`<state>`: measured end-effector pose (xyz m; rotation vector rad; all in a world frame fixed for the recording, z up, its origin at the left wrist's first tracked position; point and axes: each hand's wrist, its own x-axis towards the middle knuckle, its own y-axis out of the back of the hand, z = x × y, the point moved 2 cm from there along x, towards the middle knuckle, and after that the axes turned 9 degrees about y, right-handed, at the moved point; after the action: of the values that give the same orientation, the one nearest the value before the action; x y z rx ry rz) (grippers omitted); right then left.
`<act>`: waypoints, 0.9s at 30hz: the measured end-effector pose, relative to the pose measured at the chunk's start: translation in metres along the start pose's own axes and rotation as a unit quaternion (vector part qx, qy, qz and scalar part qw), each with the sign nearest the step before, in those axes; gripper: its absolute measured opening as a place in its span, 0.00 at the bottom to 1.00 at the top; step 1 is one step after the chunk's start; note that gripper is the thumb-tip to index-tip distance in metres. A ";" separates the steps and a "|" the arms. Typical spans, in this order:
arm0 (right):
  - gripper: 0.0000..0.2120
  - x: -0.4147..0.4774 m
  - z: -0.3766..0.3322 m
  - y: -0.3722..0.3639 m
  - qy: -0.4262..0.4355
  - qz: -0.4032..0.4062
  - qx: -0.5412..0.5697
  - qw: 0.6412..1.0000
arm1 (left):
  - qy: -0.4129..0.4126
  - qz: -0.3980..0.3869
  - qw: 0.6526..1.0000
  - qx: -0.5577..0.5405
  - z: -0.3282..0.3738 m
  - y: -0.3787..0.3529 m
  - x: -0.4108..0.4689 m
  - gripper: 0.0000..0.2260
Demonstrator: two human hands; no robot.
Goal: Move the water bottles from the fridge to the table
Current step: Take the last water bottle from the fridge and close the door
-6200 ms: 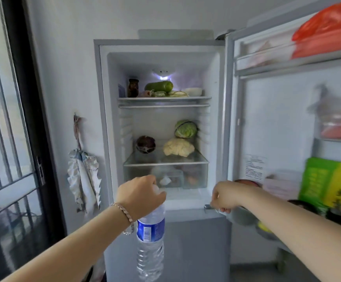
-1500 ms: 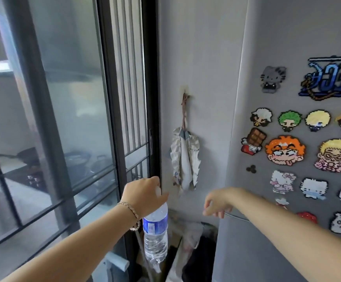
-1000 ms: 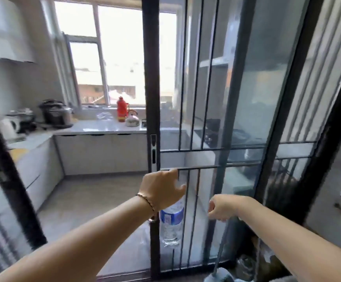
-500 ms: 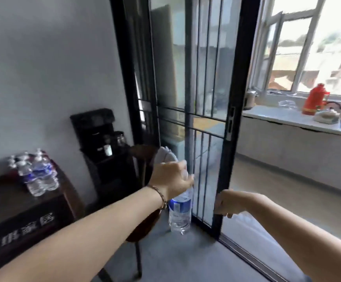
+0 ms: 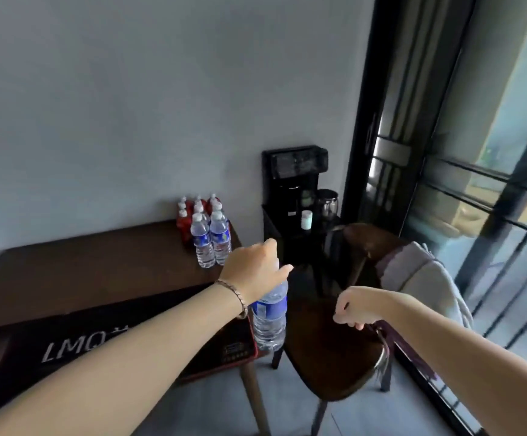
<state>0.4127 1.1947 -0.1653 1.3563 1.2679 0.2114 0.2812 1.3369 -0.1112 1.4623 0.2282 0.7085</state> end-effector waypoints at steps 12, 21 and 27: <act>0.18 0.204 -0.087 0.088 0.119 -0.033 -0.061 0.990 | 0.208 -0.027 0.978 -0.015 -0.163 -0.063 0.113 0.21; 0.17 0.326 -0.124 0.103 0.064 -0.034 -0.036 0.997 | 0.204 -0.093 0.974 -0.039 -0.259 -0.139 0.202 0.19; 0.16 0.375 -0.130 0.103 0.016 -0.036 -0.006 0.999 | 0.189 -0.140 0.968 -0.086 -0.284 -0.187 0.246 0.21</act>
<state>0.5148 1.5823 -0.2509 1.2992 1.3380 0.1900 0.3724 1.7191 -0.2591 1.0934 0.6385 0.7513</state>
